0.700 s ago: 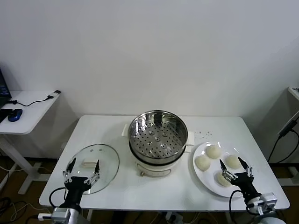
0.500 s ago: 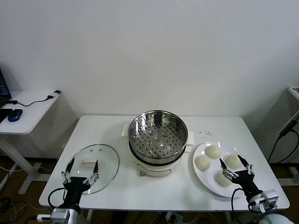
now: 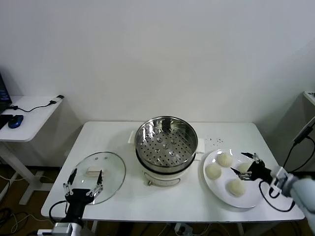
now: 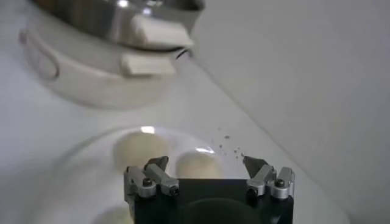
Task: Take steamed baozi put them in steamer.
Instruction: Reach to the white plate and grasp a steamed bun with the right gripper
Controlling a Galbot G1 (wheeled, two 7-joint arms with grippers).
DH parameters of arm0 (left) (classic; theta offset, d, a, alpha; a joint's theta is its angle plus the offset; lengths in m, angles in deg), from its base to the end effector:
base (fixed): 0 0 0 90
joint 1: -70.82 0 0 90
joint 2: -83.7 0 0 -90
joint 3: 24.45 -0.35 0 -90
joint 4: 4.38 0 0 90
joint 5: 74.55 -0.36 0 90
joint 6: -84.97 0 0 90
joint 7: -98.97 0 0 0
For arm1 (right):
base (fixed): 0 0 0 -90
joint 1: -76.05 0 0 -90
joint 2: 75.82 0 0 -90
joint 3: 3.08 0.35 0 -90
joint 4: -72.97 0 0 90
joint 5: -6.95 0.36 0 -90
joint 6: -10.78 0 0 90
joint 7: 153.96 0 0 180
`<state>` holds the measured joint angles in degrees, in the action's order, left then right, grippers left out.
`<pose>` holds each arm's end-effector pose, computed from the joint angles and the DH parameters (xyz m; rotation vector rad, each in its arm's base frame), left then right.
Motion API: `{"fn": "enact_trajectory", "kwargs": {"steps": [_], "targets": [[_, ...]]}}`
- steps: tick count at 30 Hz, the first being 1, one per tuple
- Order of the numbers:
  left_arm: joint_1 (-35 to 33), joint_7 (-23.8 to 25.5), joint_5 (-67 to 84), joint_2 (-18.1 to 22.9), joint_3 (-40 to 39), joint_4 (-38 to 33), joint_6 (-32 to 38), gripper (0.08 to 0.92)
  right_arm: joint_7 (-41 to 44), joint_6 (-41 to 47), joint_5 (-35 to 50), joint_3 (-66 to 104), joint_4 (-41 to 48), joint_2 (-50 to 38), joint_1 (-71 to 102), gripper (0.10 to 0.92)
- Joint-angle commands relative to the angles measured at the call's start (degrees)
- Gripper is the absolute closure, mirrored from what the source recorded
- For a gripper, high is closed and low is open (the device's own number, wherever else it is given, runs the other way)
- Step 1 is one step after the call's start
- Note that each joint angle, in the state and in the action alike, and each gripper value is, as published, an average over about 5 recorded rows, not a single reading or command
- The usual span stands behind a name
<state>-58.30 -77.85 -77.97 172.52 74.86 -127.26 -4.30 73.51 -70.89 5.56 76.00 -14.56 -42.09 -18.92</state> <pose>0.1346 0.0521 -0.3073 0.0909 -3.0268 -0.2576 0.3743 -0.2662 -0.2281 0.9838 -2.1157 1.1019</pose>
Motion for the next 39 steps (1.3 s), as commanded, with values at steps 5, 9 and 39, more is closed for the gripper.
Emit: {"fn": "enact_trajectory", "kwargs": {"steps": [5,9,39], "targets": [[0.30,-0.54,0.67,-0.47,0.31,0.52,-0.34,0.177,18.81,-1.25,-8.22,-58.10,21.65,-4.73,-55.87,0.203],[0.62,-0.57,1.01,-0.82,0.62,0.93,-0.66,0.177,19.60,-0.39,-4.01,-70.59,26.18,1.64,-64.04,0.203],[2.40,-0.36,0.55,-0.78,0.78,2.83,-1.47,0.177,18.03,0.22,-3.58,-71.57,37.60,16.03,-59.99,0.203]]}}
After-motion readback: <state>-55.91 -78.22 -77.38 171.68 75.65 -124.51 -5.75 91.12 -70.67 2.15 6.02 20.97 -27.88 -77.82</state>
